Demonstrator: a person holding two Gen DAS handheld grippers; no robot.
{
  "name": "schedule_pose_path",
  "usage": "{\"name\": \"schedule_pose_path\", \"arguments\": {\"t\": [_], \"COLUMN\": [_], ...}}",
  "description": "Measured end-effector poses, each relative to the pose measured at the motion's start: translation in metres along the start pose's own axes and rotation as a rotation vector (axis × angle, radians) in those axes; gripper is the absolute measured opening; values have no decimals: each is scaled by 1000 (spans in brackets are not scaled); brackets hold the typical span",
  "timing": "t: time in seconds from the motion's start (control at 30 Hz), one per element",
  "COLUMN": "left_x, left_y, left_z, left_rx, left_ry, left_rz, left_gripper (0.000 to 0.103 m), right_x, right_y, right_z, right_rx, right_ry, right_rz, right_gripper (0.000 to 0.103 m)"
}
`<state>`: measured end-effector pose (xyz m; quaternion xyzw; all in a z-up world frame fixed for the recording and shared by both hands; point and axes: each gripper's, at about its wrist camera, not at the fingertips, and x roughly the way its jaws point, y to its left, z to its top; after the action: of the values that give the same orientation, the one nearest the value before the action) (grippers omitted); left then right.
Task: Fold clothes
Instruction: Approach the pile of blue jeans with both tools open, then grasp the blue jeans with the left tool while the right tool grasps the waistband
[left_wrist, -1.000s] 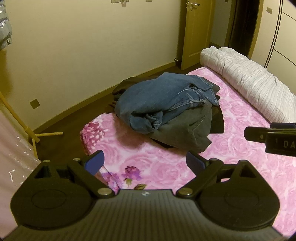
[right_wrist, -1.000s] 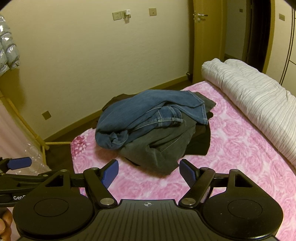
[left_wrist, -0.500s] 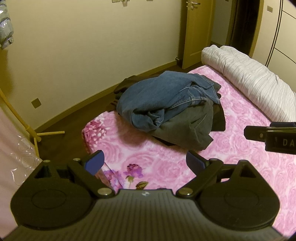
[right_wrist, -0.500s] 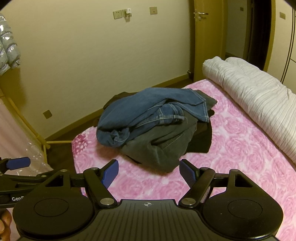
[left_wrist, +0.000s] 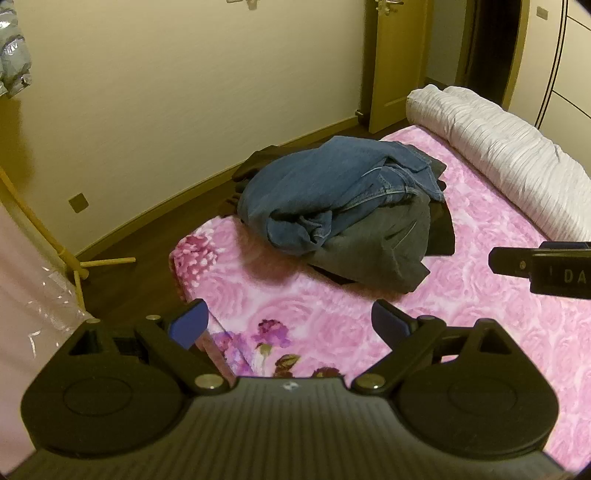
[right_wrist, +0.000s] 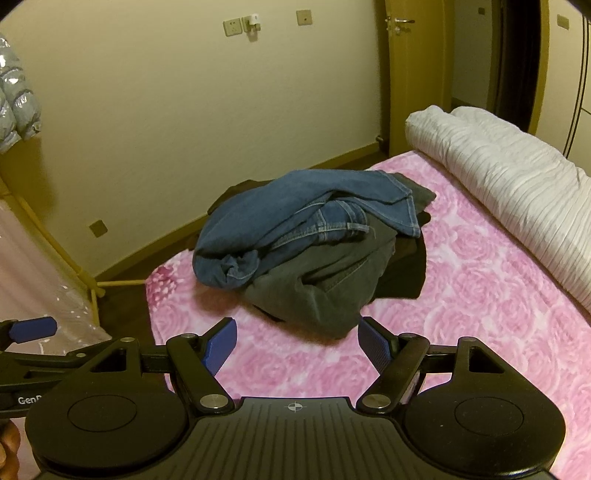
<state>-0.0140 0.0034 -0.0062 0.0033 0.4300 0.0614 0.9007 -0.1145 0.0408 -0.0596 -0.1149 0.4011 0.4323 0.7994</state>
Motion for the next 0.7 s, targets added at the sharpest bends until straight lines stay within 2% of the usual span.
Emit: {"name": "schedule_pose_path", "arguments": {"t": [0.37, 0.7], "left_x": [-15, -5], "left_y": [-12, -22], "left_z": [-6, -3], "left_rx": [6, 44], "left_ry": [5, 19], "left_rz": [37, -8], "left_gripper": [93, 93], "right_x": [-4, 0], "right_y": [-13, -34], "right_z": [-4, -7], "right_rx": [17, 77], "right_ry": [2, 7], "right_rz": [47, 35], "right_gripper": [76, 76]}}
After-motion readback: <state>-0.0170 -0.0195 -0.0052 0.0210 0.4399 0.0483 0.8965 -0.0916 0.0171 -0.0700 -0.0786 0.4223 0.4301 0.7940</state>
